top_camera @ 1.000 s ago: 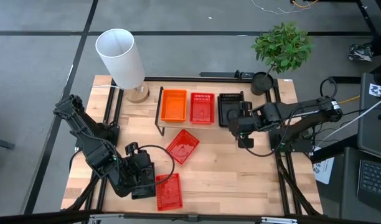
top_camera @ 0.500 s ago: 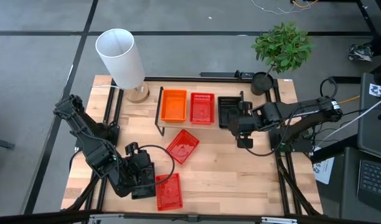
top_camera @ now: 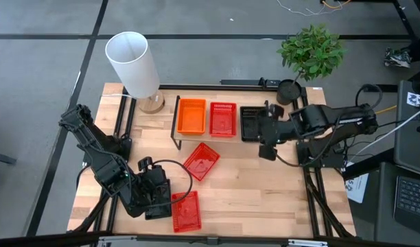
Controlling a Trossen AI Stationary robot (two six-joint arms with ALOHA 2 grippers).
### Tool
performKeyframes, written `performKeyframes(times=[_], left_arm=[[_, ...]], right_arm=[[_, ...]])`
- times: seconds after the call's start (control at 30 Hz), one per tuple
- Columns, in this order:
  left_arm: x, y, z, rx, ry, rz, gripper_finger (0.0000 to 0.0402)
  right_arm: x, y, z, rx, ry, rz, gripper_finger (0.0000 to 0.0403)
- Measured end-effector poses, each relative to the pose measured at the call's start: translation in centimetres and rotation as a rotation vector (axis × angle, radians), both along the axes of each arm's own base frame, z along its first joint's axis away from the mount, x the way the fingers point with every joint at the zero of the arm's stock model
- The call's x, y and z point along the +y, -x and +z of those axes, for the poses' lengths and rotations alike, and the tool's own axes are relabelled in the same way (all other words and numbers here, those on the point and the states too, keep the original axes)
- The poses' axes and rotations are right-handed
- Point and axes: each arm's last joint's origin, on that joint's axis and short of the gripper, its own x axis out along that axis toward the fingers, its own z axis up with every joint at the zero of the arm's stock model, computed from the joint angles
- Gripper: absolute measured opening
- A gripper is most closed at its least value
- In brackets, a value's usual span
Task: Stack baskets on shelf by color
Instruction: Stack the right black bin on top of the other black bin on the shelf
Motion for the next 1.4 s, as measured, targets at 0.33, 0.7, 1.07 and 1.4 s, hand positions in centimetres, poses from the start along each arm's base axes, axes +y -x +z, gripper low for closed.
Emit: performKeyframes(times=[0.33, 0.7, 1.07, 1.4], left_arm=[[0.0, 0.0, 0.0, 0.0, -0.002, -0.002, 0.0119], [0.0, 0.0, 0.0, 0.001, -0.002, -0.002, 0.0119], [0.0, 0.0, 0.0, 0.0, -0.002, -0.002, 0.0119], [0.0, 0.0, 0.0, -0.004, 0.002, -0.002, 0.0119]], right_arm=[[0.9, -1.5, -5.3, 0.088, 0.294, -0.129, 0.0135], [1.1, -2.5, -7.4, 0.139, 0.366, -0.14, 0.0135], [1.3, -3.7, -8.7, 0.182, 0.382, -0.128, 0.0135], [1.5, -4.6, -5.4, 0.021, 0.429, -0.204, 0.0135]])
